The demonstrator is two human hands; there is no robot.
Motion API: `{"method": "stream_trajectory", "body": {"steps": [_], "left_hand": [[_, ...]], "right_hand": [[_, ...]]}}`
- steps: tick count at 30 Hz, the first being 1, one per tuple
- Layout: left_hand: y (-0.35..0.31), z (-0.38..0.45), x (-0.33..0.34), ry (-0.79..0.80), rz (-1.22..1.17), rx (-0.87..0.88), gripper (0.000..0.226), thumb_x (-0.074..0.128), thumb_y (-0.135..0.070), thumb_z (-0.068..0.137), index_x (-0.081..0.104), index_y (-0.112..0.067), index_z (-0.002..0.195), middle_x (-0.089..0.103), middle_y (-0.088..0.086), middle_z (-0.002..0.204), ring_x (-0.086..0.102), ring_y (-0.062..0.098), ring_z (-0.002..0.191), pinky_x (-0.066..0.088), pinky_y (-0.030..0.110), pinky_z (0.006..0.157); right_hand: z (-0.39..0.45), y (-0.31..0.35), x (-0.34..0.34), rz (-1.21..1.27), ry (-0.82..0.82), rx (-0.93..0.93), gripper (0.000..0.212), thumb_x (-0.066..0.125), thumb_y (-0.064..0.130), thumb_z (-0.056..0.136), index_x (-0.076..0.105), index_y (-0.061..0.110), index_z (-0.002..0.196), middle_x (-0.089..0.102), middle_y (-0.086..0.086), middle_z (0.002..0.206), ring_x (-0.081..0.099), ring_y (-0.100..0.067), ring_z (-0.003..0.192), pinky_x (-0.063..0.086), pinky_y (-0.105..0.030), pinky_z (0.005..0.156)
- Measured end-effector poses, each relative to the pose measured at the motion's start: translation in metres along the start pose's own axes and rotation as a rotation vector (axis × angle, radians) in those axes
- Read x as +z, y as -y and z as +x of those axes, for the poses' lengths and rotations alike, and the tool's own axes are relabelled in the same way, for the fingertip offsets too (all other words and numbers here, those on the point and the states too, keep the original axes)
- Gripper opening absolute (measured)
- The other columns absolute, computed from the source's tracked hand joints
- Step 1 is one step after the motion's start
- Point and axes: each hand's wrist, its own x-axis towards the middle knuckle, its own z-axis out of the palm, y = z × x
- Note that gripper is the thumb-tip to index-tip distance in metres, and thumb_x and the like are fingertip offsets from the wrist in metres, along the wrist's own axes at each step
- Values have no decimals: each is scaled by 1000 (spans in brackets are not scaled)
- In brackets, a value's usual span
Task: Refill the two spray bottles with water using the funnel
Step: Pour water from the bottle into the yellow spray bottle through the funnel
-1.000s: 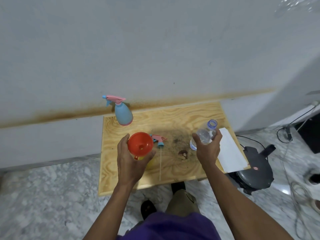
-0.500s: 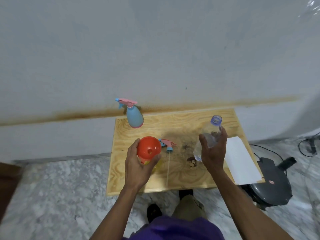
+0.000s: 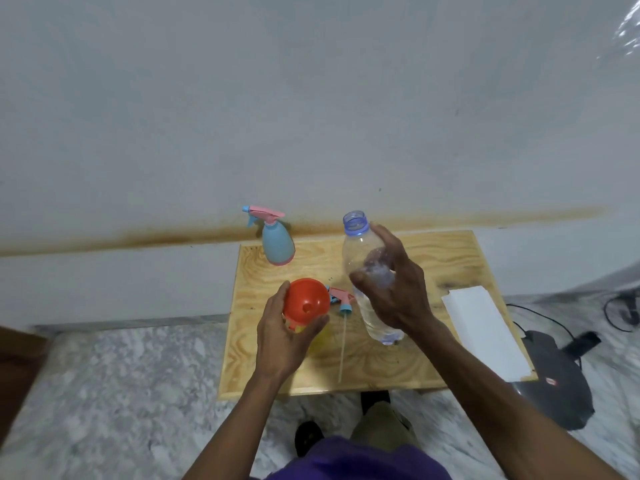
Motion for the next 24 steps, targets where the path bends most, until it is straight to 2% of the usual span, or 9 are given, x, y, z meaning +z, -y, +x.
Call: {"method": "stream_trajectory", "body": {"steps": [3, 5, 7, 10, 13, 16, 22, 24], "left_hand": [[3, 3, -3, 8, 21, 10, 98, 83, -57, 66, 40, -26, 148, 48, -14, 128, 53, 7, 117, 53, 39, 98], [6, 6, -4, 15, 38, 18, 98, 85, -55, 66, 41, -24, 148, 51, -11, 130, 53, 9, 118, 53, 40, 98], [8, 8, -6, 25, 64, 32, 97, 85, -53, 67, 40, -23, 148, 53, -7, 136, 51, 8, 120, 51, 37, 99], [7, 10, -8, 43, 77, 53, 96, 84, -51, 69, 39, -22, 148, 52, -6, 139, 49, 6, 120, 48, 30, 98], [8, 11, -9, 59, 72, 69, 93, 85, -49, 69, 40, -24, 146, 51, -12, 135, 49, 7, 120, 47, 28, 97], [9, 11, -11, 70, 76, 85, 91, 85, -49, 70, 40, -28, 146, 47, -19, 129, 49, 6, 119, 46, 27, 97], [9, 9, -13, 75, 97, 115, 92, 85, -50, 70, 40, -25, 146, 48, -17, 132, 47, 4, 119, 46, 26, 97], [9, 9, -13, 72, 99, 119, 92, 85, -50, 70, 41, -25, 146, 46, -19, 130, 47, 4, 118, 46, 26, 97]], "right_hand": [[-1, -6, -3, -36, 148, -60, 79, 67, 62, 79, 42, 30, 147, 64, 15, 97, 58, 13, 85, 41, -3, 79], [-1, -12, -8, -75, 284, -93, 82, 69, 65, 78, 39, 35, 148, 69, 8, 102, 63, 1, 86, 50, -16, 78], [-1, -17, -15, -120, 392, -104, 81, 68, 68, 77, 36, 41, 146, 72, 0, 108, 67, -9, 86, 54, -25, 75], [5, -21, -22, -189, 486, -119, 78, 65, 75, 76, 41, 42, 143, 74, 1, 107, 67, -11, 84, 51, -26, 71], [12, -24, -26, -323, 610, -169, 82, 58, 82, 76, 37, 45, 146, 73, 2, 121, 71, -19, 99, 56, -34, 77], [18, -25, -29, -427, 683, -220, 82, 56, 82, 76, 39, 44, 147, 73, 3, 120, 70, -22, 100, 52, -31, 73], [19, -30, -28, -583, 784, -309, 86, 40, 90, 75, 32, 49, 149, 73, 5, 113, 69, -21, 88, 54, -35, 70], [21, -27, -28, -602, 797, -328, 85, 42, 88, 76, 33, 47, 150, 73, 5, 110, 68, -20, 84, 52, -33, 67]]}}
